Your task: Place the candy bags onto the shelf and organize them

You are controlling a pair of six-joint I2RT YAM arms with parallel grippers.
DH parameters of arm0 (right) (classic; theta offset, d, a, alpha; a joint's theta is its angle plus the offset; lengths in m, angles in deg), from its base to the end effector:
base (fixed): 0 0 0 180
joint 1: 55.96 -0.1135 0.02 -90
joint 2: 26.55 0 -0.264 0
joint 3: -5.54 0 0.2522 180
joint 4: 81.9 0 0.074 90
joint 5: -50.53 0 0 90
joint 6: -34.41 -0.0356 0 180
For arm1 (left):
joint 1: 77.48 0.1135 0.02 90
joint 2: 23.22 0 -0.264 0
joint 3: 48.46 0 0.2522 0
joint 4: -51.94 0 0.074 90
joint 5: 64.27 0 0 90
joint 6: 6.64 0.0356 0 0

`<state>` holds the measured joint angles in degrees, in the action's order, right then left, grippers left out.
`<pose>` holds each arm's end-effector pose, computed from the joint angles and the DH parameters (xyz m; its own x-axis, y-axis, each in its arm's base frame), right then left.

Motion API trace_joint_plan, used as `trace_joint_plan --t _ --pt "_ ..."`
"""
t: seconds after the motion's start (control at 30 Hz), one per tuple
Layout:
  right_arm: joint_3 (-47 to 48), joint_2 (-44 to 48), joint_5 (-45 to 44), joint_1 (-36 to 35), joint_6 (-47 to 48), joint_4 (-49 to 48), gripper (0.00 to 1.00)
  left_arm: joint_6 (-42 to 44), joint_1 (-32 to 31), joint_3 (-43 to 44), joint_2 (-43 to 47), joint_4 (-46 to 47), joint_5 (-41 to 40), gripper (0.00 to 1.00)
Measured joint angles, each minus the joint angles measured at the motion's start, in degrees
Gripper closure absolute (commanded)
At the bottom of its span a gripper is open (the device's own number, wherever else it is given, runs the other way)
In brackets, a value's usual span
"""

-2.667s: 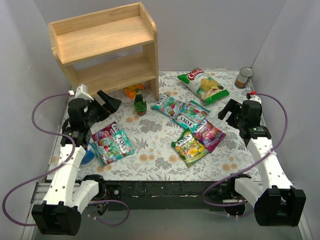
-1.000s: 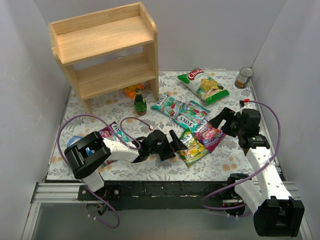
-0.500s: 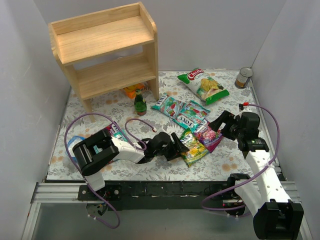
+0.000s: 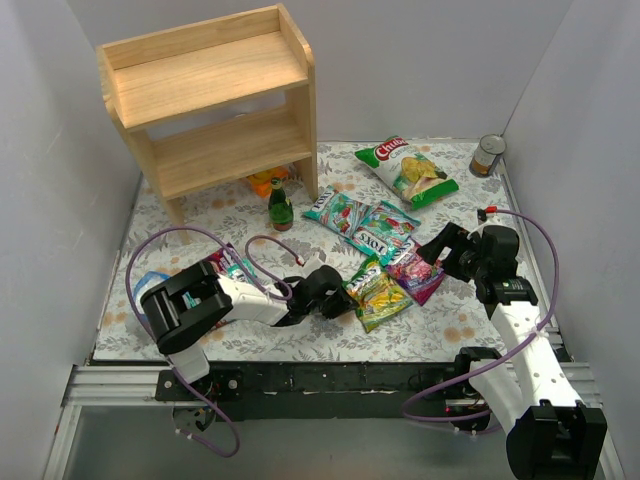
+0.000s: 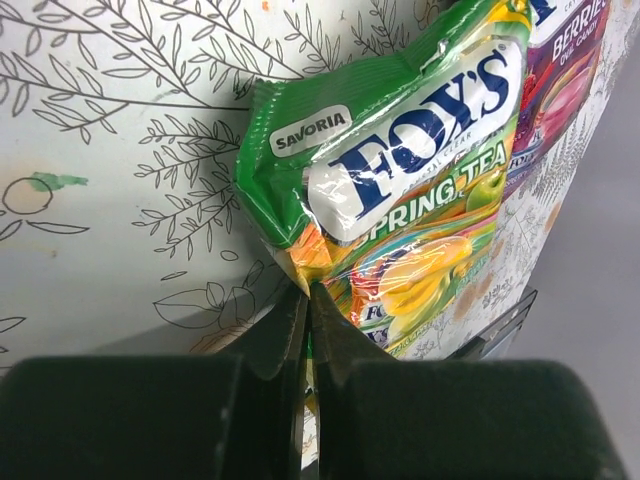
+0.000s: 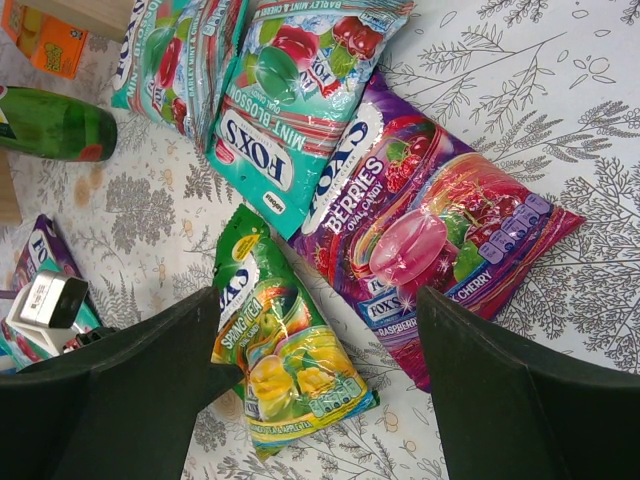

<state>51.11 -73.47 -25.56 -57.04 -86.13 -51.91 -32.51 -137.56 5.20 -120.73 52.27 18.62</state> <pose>0.1843 0.0120 0.2439 -0.5615 0.4827 -0.6721 0.0717 0.8375 0.5417 0.1613 -0.2714 0.1252 -0.5837 -0.7758 0.2397 -0.6648 0.2871 -0.6897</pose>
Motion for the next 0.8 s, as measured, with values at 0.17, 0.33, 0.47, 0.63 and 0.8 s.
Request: trace_joint_plan --t 0.17,0.33,0.47,0.63,0.8 --pt "0.0 0.0 -0.02 0.0 -0.13 0.02 0.14 0.81 0.0 1.2 1.97 -4.48 -1.07 1.0" --pt "0.0 0.11 -0.07 0.0 -0.13 0.07 0.14 8.07 0.0 5.99 5.4 -11.72 -2.08 1.0" --pt "0.0 0.11 -0.09 0.0 -0.15 0.07 0.14 16.41 0.0 12.5 9.97 -17.97 -3.32 1.0" --pt "0.0 0.04 -0.11 0.0 -0.26 0.02 0.14 27.12 0.17 21.33 16.46 -24.39 -4.68 1.0" --pt "0.0 0.04 -0.09 0.0 -0.61 -0.11 0.14 36.94 0.96 30.51 18.99 -29.75 -5.05 1.0"
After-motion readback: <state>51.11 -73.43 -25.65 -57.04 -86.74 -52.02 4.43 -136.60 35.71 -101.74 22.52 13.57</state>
